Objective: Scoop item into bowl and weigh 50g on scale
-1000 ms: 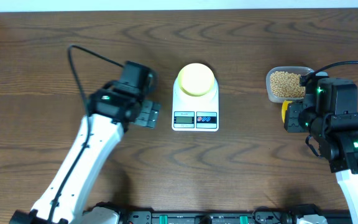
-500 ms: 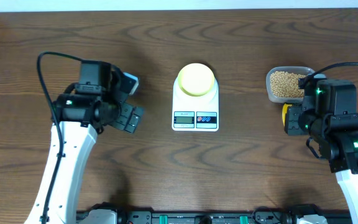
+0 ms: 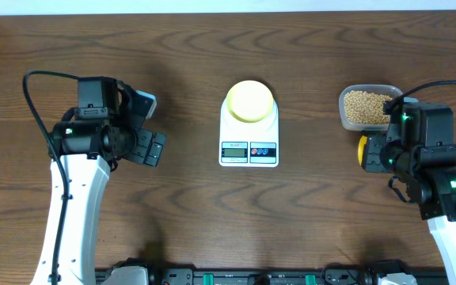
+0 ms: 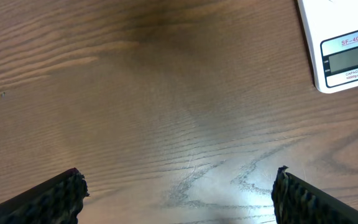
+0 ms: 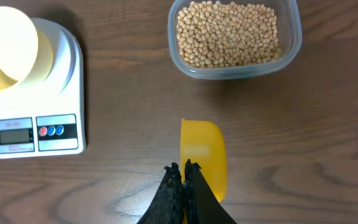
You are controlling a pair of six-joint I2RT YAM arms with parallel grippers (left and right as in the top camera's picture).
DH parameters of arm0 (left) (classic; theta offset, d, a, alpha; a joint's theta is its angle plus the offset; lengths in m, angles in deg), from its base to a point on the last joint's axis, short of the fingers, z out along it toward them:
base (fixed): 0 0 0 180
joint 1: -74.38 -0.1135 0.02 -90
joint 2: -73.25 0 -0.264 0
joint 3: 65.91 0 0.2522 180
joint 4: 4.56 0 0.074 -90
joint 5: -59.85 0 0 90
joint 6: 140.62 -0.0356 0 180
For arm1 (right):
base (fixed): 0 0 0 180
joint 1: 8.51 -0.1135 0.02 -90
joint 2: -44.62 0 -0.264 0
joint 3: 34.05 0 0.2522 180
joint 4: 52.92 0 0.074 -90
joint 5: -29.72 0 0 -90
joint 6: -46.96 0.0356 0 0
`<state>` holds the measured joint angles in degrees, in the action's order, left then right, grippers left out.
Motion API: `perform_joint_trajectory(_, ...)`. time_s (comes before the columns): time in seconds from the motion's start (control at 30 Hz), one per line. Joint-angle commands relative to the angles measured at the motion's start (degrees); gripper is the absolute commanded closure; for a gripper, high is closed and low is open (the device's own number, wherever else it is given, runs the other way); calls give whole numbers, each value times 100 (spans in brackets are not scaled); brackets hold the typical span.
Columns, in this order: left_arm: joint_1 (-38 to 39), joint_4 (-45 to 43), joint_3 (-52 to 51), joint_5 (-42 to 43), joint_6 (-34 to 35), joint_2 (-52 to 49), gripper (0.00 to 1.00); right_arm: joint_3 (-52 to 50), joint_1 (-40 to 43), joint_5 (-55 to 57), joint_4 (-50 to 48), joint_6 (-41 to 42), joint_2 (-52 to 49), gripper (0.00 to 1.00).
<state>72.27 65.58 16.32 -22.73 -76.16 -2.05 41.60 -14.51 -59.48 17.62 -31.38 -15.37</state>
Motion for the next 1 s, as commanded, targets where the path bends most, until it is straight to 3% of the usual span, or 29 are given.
perform_joint_trajectory(0.0, -24, 15, 0, 52, -57, 31, 2, 90, 39, -33, 15, 468, -2, 99)
perform_joint_trajectory(0.53, -24, 15, 0, 52, -57, 31, 2, 90, 83, 129, 50, 1366, -2, 99)
perform_joint_trajectory(0.97, -24, 13, 0, 52, -57, 31, 2, 90, 81, 356, 85, 1554, -2, 99)
